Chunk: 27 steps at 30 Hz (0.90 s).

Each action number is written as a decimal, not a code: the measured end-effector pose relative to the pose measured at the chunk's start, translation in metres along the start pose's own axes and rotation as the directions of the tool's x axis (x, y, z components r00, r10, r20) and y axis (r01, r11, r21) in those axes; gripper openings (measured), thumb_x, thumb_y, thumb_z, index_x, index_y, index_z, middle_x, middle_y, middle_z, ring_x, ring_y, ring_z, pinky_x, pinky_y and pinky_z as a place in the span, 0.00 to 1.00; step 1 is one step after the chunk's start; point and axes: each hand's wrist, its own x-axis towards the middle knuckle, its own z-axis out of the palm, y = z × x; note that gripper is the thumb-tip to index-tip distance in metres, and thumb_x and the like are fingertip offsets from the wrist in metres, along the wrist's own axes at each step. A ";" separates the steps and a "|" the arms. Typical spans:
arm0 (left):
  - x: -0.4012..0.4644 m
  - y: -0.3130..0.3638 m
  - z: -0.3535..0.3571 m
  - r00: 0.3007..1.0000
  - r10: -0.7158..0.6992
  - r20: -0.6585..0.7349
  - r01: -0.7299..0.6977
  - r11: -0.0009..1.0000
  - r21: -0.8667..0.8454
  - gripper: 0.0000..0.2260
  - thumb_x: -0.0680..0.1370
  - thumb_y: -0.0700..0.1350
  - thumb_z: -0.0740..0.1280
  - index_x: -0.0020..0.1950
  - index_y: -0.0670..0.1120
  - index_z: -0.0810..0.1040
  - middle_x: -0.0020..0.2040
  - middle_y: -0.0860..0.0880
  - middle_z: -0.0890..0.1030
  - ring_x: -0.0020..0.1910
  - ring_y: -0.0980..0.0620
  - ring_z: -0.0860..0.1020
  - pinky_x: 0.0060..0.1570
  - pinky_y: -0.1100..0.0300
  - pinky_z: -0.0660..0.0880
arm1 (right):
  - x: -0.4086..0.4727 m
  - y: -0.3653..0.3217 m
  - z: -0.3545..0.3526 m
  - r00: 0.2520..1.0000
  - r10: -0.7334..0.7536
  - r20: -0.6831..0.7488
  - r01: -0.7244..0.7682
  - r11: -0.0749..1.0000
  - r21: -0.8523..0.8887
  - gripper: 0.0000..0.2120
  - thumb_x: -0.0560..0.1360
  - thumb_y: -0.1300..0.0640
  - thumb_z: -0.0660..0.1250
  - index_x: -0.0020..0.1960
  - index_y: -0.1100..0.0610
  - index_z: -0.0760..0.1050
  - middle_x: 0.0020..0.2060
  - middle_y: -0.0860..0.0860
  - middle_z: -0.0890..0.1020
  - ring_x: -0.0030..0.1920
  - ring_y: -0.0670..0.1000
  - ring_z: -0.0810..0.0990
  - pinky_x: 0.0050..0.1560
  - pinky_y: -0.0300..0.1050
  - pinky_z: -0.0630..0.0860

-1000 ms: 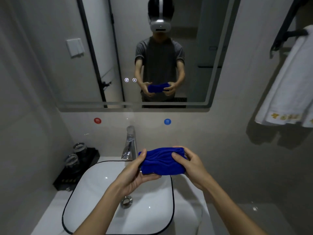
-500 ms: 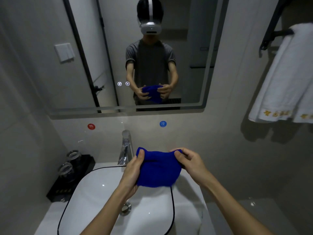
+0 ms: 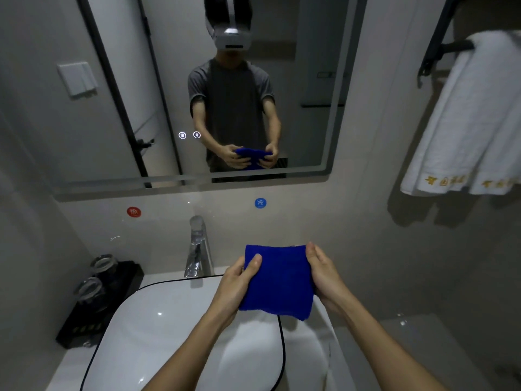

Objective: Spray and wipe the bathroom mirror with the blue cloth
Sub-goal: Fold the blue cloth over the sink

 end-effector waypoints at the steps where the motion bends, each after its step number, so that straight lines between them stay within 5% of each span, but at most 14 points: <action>1: 0.003 -0.001 0.005 1.000 0.002 -0.015 -0.002 1.000 -0.017 0.16 0.79 0.57 0.64 0.62 0.50 0.78 0.55 0.46 0.85 0.53 0.45 0.84 0.55 0.44 0.80 | -0.001 0.002 -0.003 1.000 0.013 0.005 -0.013 1.000 0.005 0.23 0.79 0.37 0.53 0.58 0.53 0.75 0.50 0.55 0.84 0.52 0.57 0.83 0.54 0.61 0.79; 6: 0.019 -0.018 0.022 0.994 -0.093 -0.057 0.079 0.974 -0.213 0.16 0.80 0.54 0.64 0.64 0.48 0.76 0.56 0.44 0.85 0.53 0.42 0.84 0.54 0.41 0.80 | -0.005 0.020 -0.024 0.991 0.075 0.112 -0.090 0.988 0.127 0.17 0.80 0.42 0.58 0.63 0.49 0.73 0.56 0.52 0.83 0.56 0.56 0.82 0.51 0.57 0.80; 10: 0.037 -0.034 0.034 0.972 -0.219 -0.083 0.188 0.941 -0.282 0.15 0.80 0.56 0.64 0.64 0.52 0.75 0.58 0.44 0.83 0.56 0.41 0.82 0.55 0.39 0.79 | 0.004 0.036 -0.050 0.986 0.136 0.092 -0.133 0.991 -0.033 0.15 0.79 0.48 0.63 0.62 0.54 0.75 0.54 0.54 0.83 0.51 0.55 0.83 0.46 0.51 0.77; 13: 0.052 -0.048 0.043 0.945 -0.313 -0.096 0.296 0.942 -0.160 0.12 0.82 0.54 0.61 0.64 0.52 0.73 0.60 0.46 0.81 0.56 0.44 0.81 0.50 0.48 0.81 | 0.015 0.044 -0.068 0.988 0.142 0.057 -0.131 0.977 -0.166 0.12 0.81 0.48 0.60 0.61 0.51 0.74 0.55 0.52 0.82 0.51 0.55 0.83 0.44 0.48 0.79; 18: 0.073 -0.076 0.060 0.914 -0.403 -0.038 0.404 0.915 0.016 0.12 0.82 0.35 0.59 0.65 0.40 0.70 0.56 0.43 0.80 0.52 0.45 0.81 0.47 0.54 0.80 | 0.038 0.069 -0.096 0.973 0.228 -0.044 -0.230 0.921 -0.314 0.09 0.83 0.51 0.57 0.60 0.52 0.71 0.53 0.48 0.79 0.50 0.49 0.80 0.45 0.46 0.78; 22: 0.093 -0.096 0.072 0.943 -0.330 -0.034 0.330 0.923 0.196 0.20 0.81 0.34 0.62 0.65 0.52 0.60 0.55 0.47 0.77 0.52 0.46 0.81 0.53 0.50 0.81 | 0.058 0.104 -0.113 0.953 0.290 -0.084 -0.302 0.898 -0.322 0.11 0.82 0.52 0.58 0.62 0.54 0.72 0.55 0.52 0.80 0.52 0.52 0.81 0.52 0.55 0.80; 27: 0.123 -0.128 0.076 0.946 -0.323 -0.005 0.269 0.778 0.568 0.14 0.81 0.33 0.57 0.58 0.49 0.75 0.63 0.48 0.74 0.62 0.46 0.76 0.60 0.54 0.77 | 0.092 0.134 -0.125 0.922 0.377 -0.089 -0.385 0.870 -0.307 0.10 0.82 0.52 0.60 0.60 0.56 0.72 0.54 0.54 0.80 0.51 0.54 0.81 0.54 0.57 0.80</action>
